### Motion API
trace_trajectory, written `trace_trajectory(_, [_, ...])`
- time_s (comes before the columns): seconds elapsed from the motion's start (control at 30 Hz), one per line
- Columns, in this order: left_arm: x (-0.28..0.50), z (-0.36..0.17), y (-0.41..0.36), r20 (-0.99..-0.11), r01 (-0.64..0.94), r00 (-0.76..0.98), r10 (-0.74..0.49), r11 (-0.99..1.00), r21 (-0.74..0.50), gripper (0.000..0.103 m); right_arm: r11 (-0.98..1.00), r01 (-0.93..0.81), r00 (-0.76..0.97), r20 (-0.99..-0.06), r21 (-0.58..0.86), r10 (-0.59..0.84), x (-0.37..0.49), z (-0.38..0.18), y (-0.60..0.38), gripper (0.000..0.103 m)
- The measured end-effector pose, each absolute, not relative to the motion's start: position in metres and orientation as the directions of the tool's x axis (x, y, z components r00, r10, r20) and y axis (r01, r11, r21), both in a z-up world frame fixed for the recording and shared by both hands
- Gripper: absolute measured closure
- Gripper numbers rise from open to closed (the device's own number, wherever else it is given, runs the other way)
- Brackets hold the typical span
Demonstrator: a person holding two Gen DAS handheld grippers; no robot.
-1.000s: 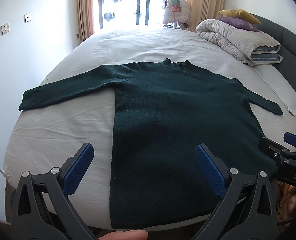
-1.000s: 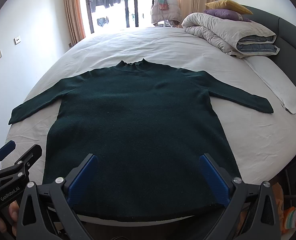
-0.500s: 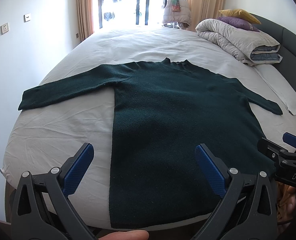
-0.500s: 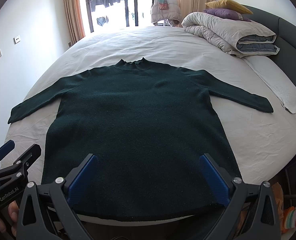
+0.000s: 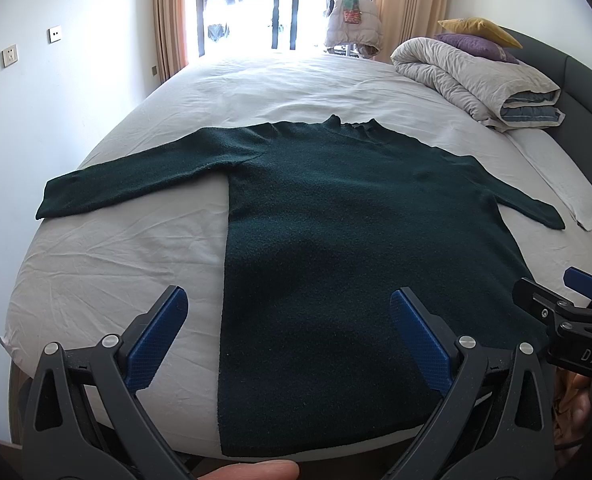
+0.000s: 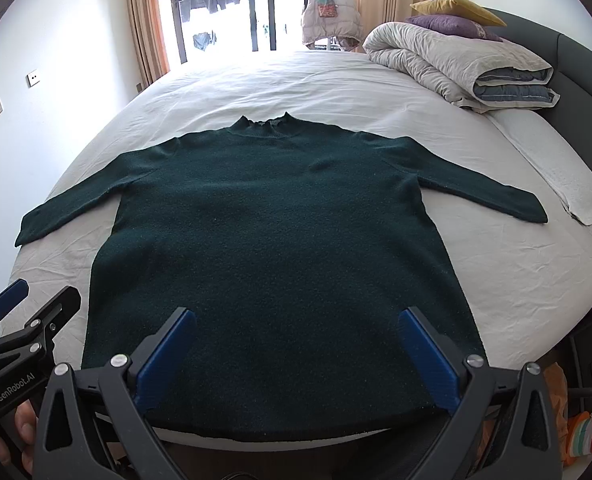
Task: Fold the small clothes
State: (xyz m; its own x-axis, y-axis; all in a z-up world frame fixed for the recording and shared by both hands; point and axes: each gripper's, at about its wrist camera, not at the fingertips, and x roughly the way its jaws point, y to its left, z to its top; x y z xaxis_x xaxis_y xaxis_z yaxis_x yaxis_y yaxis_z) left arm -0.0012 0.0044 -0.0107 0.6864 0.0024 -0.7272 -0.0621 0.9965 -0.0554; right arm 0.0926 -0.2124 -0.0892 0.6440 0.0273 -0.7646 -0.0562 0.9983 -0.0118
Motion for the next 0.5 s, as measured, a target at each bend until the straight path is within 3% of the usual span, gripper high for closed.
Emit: trace_trajectory(0.5, [-0.0022, -0.0139, 0.0022, -0.729, -0.062, 0.685, 0.001, 0.996, -0.056, 0.0, 0.998, -0.056, 0.642, -0.766, -0.011, 0.028, 0.093, -0.0905, -0.2121, 0.0])
